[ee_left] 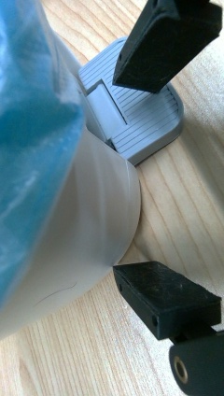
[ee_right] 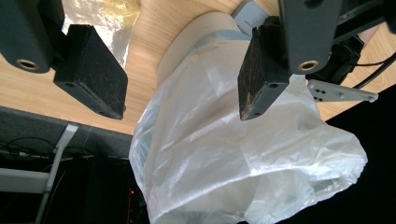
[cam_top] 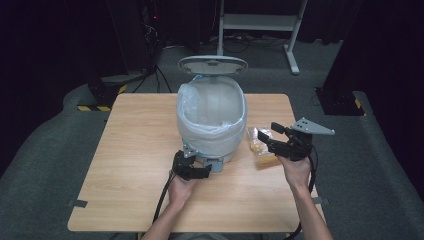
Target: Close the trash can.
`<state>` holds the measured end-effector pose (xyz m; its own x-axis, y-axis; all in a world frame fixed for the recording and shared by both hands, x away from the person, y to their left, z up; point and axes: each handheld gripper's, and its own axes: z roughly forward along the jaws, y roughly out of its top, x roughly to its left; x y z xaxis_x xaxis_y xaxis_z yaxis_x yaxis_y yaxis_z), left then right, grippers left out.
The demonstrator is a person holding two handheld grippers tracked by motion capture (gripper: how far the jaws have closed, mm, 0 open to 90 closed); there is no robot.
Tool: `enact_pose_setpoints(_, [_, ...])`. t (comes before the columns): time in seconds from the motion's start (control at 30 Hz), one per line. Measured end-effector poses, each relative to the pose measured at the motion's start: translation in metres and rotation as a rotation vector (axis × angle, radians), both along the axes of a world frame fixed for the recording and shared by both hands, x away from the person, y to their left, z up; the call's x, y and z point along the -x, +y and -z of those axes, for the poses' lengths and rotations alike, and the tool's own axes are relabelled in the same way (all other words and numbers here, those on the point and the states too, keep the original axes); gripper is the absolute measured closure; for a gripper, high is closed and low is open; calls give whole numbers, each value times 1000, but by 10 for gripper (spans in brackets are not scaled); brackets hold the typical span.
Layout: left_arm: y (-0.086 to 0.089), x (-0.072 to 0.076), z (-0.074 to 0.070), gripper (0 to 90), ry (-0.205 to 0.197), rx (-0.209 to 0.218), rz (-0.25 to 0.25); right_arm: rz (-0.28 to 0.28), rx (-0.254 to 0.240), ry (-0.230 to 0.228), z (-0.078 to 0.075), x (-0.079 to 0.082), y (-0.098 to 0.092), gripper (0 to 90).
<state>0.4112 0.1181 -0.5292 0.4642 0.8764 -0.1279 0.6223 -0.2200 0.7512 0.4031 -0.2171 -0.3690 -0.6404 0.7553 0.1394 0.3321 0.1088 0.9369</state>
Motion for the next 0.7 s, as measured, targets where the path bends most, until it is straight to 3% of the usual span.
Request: enact_pose_setpoints(0.7, [0,0,0,92,0,0,1,31,1,47,25,3,-8,328])
